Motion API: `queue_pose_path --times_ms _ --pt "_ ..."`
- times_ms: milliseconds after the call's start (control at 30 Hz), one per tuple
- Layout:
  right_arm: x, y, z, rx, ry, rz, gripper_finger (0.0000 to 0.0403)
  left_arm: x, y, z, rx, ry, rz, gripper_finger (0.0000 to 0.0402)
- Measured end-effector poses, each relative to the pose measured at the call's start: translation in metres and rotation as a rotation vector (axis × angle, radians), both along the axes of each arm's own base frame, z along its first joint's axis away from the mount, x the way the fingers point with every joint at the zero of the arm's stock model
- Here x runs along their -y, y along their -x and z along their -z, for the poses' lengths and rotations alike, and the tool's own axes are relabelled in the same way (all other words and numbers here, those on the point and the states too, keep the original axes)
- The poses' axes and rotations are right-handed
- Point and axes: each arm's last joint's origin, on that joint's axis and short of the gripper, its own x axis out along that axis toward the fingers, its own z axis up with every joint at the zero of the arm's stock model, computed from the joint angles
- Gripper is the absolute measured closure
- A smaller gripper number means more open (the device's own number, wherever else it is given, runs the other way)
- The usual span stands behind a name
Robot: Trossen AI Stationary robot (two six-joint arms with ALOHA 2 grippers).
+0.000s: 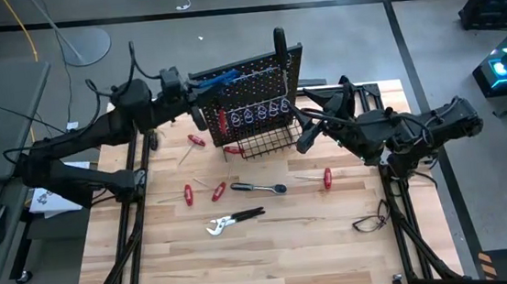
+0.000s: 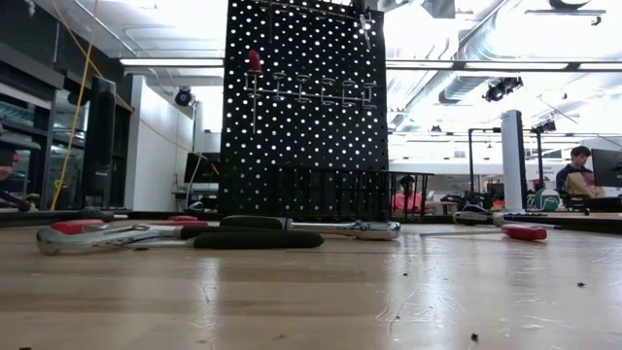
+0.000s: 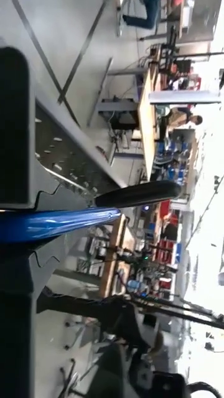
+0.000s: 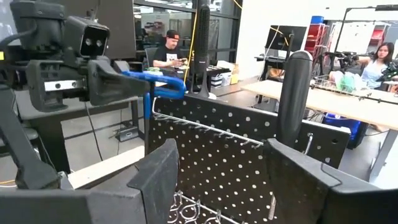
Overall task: Hang tools onto peg board
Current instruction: Hang the blue pick tool on the peg board
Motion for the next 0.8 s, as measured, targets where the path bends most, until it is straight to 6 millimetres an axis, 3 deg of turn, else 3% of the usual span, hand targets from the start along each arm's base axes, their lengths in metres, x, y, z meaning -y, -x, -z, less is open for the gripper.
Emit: queue_pose_path --times_ms 667,800 --pt "0.000 0.000 0.000 0.030 -0.030 -0.001 0.0178 -0.017 0.003 0.011 -0.125 -0.017 -0.058 0.0393" --pt "0.000 0.000 0.000 0.030 -0.030 -0.001 0.0178 -0.017 0.001 0.013 -0.147 -0.021 -0.058 0.0372"
